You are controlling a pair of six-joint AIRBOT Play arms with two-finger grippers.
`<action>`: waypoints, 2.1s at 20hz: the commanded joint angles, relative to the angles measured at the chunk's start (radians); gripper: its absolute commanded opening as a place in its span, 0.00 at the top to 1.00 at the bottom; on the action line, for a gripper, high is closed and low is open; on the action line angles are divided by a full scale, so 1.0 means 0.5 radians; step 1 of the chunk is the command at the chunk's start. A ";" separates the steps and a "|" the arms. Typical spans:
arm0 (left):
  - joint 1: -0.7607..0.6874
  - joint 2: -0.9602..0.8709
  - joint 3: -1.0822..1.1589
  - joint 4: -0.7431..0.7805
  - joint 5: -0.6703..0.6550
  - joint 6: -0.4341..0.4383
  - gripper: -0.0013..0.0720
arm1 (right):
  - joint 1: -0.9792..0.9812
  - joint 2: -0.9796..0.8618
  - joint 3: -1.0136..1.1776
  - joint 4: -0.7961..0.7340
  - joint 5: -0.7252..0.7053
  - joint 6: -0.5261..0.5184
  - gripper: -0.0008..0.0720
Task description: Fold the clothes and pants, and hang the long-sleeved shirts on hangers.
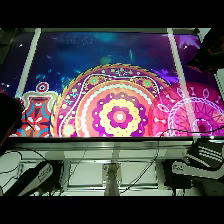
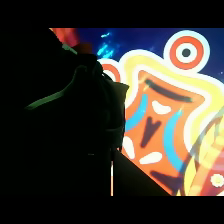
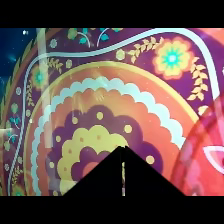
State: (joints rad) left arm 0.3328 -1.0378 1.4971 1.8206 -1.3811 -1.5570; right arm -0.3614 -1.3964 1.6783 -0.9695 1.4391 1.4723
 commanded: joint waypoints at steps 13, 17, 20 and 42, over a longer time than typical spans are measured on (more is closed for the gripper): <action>0.565 -0.079 -0.526 0.269 0.163 -0.031 0.15 | -0.001 -0.001 -0.001 -0.008 -0.024 -0.002 0.95; 0.610 -0.128 -0.533 0.255 0.423 -0.090 0.08 | 0.000 -0.001 -0.001 -0.007 -0.037 -0.002 0.95; 0.606 -0.160 -0.533 0.248 0.599 -0.089 0.08 | 0.000 -0.001 -0.001 -0.007 -0.037 -0.002 0.95; 0.604 -0.396 -0.500 -0.123 0.617 -0.089 0.95 | 0.000 -0.001 -0.001 -0.007 -0.038 -0.002 0.95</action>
State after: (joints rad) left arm 0.6353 -1.2549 1.2350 1.8282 -1.0779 -1.6016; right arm -0.3614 -1.3964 1.6783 -0.9733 1.4204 1.4712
